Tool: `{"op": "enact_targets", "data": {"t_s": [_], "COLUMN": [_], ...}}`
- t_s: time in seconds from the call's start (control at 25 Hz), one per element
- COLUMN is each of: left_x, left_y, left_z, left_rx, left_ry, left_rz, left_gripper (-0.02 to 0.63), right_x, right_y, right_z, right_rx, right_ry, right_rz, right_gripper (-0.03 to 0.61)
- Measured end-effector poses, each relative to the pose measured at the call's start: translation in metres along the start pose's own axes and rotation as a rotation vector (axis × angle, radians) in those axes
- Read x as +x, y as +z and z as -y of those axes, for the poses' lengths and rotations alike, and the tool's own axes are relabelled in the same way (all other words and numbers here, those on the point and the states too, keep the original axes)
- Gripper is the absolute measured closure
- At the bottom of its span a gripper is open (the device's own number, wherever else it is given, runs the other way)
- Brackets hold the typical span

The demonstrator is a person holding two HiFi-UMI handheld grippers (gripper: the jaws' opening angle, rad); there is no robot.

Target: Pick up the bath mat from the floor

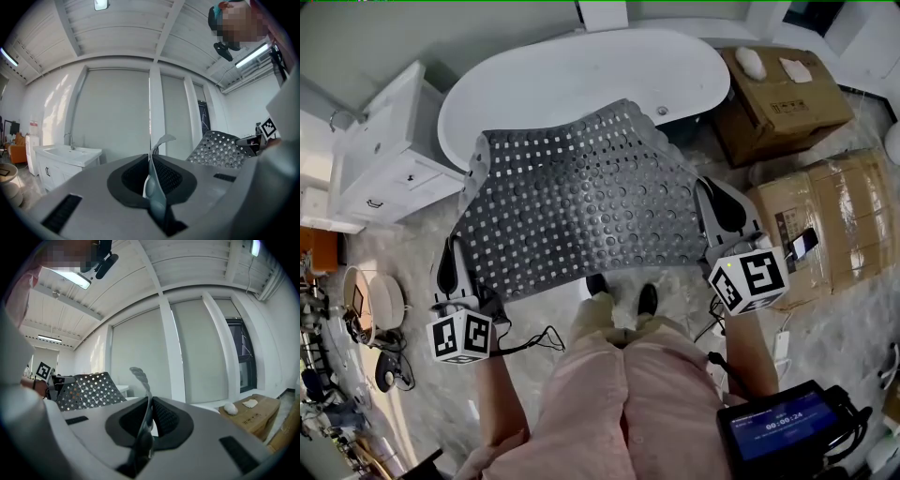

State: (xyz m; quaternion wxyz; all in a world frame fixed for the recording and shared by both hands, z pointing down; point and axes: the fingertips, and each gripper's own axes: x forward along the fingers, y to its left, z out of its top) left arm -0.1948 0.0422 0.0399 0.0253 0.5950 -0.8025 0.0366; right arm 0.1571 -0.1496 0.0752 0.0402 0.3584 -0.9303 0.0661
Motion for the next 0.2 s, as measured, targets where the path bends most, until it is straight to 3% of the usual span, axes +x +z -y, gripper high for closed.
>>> {"op": "enact_targets", "data": {"t_s": [0.2], "left_x": [0.0008], "left_y": [-0.0004], "left_z": [-0.0001], "left_rx": [0.004], "left_ry": [-0.006], "left_rz": [-0.003], "left_gripper": [0.574], "right_x": [0.0025], "right_y": [0.0003], "right_z": [-0.0025], "right_rx": [-0.004], "right_ry": [0.005], "right_rz": [-0.001], "right_gripper": [0.549]}}
